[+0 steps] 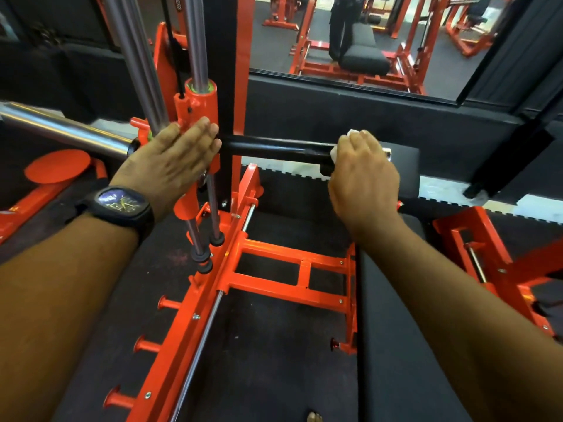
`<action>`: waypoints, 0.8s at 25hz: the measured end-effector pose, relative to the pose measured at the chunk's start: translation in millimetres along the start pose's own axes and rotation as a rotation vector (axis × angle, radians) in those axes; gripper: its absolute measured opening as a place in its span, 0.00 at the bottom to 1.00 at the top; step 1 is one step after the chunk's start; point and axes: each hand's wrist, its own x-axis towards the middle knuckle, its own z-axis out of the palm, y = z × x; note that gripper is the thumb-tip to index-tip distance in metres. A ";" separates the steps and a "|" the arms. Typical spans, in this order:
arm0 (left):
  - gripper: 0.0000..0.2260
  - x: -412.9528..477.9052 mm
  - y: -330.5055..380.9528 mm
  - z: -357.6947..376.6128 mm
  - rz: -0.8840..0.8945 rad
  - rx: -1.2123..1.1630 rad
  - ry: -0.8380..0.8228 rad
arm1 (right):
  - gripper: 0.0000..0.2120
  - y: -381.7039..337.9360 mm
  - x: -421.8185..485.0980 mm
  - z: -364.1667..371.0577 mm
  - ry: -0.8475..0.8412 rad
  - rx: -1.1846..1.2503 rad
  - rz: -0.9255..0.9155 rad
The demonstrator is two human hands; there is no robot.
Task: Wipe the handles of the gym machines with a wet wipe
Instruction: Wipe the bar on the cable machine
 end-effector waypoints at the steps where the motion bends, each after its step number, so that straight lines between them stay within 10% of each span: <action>1: 0.36 -0.3 1.3 0.7 0.001 -0.010 -0.002 | 0.12 -2.4 5.9 -0.6 -0.020 0.027 0.016; 20: 0.34 2.7 6.8 4.5 0.008 -0.067 -0.023 | 0.13 -43.7 36.0 15.2 -0.033 0.166 -0.212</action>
